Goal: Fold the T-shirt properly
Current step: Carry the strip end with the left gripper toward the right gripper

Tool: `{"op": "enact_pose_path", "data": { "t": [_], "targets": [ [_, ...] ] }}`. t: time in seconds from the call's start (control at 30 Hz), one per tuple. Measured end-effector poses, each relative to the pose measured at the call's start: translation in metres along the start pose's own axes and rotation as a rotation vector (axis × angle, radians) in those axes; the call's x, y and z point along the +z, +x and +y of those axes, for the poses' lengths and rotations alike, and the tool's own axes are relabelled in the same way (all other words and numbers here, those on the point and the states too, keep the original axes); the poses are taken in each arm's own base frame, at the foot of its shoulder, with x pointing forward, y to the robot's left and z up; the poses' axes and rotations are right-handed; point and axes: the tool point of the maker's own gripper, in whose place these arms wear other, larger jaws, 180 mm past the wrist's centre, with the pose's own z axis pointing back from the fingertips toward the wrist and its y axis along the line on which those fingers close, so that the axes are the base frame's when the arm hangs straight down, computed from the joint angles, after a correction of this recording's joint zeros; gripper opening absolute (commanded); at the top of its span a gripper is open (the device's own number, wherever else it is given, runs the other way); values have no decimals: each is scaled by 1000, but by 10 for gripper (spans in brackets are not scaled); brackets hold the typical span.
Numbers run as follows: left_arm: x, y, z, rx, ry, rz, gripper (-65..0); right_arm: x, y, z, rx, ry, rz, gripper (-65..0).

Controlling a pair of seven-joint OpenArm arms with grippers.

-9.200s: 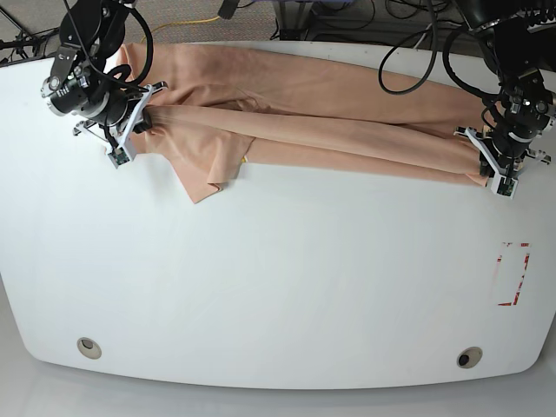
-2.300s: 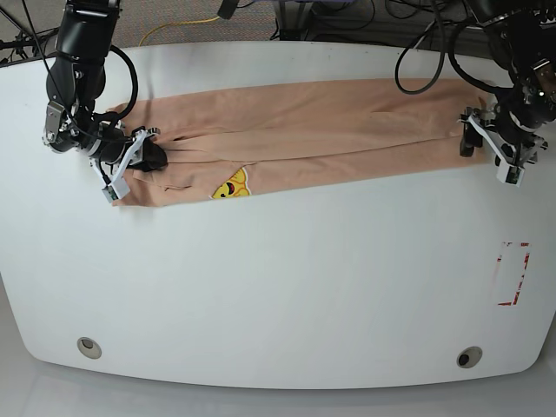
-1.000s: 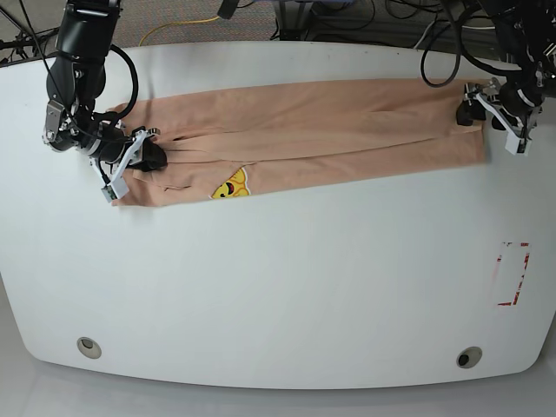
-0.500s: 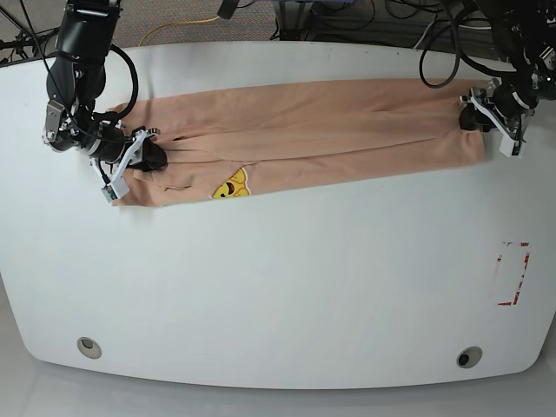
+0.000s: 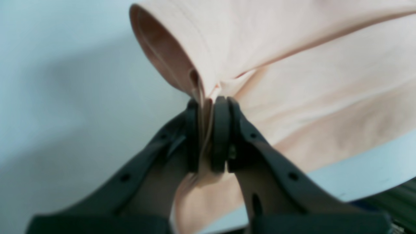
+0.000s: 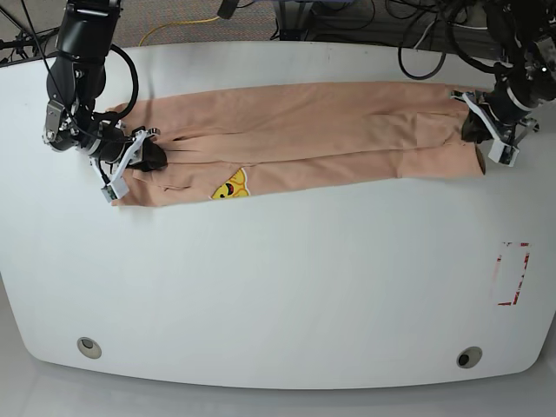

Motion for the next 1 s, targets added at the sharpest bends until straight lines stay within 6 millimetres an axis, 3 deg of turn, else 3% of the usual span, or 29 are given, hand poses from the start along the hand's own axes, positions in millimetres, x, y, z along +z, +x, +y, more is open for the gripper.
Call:
{"op": "enact_pose_path", "data": {
  "t": [0.13,0.27,0.47,0.77,1.0],
  "targets": [
    [-7,16,-60,-111,-147,-30,-642,0,0,0,-1,0,-1,-526],
    [-20,17,-102,-190,-264,-1,-642,-1,0,1,-2,2,-2,-526],
    [-33,44,-163,-287,-419,-61,-642,-2,0,2,-2,1,-3,-526],
    [-42,95,-211,-297,-509,-189,-640,-3,1,3,-4,4,-9,-526],
    [-51,95,-233,-373,-497,-154,-639,-2,4,2,-46,-1,-47,-526]
  ]
}}
